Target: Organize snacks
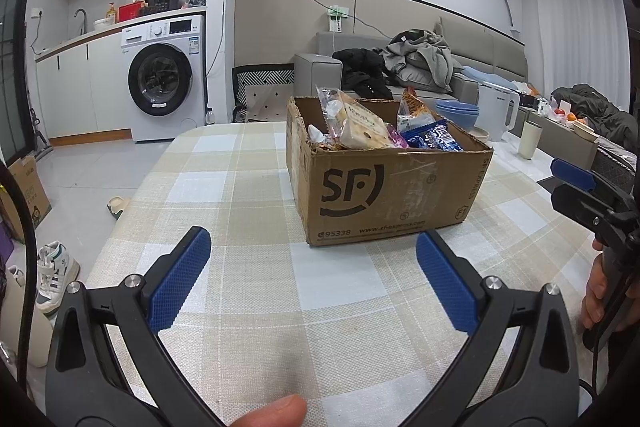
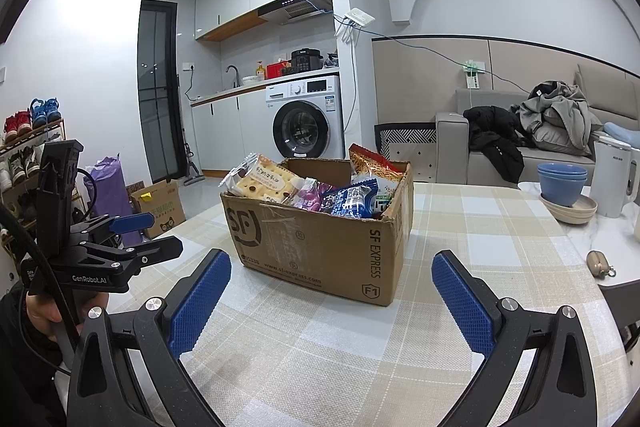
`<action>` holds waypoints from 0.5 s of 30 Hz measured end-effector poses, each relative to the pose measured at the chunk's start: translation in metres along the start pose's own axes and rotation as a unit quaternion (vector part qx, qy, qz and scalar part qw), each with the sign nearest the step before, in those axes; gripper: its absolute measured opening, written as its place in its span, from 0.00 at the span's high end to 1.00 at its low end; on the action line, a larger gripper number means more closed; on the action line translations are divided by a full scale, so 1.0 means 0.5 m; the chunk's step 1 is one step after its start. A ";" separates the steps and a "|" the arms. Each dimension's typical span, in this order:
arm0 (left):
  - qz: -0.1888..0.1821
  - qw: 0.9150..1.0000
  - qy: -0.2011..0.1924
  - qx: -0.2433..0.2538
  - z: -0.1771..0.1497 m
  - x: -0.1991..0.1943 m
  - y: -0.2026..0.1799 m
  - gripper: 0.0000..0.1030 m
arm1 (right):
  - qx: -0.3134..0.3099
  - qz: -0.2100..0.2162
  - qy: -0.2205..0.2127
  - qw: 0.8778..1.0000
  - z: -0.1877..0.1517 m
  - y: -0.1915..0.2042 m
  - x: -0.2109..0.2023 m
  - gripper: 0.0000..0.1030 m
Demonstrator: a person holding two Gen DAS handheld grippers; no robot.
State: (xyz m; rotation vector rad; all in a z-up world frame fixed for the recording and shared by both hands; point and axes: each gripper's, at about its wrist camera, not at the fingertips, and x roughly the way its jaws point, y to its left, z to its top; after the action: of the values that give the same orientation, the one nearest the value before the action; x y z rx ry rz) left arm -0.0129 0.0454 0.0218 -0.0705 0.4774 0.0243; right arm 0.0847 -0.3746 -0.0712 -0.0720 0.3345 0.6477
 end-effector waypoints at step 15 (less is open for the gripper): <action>-0.001 1.000 -0.001 -0.001 0.000 0.000 -0.001 0.00 | 0.000 0.000 0.000 1.000 0.000 0.000 0.000 0.00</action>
State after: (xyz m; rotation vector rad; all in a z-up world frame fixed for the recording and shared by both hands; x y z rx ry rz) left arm -0.0128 0.0449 0.0219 -0.0722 0.4747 0.0234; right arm 0.0847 -0.3749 -0.0712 -0.0716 0.3346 0.6475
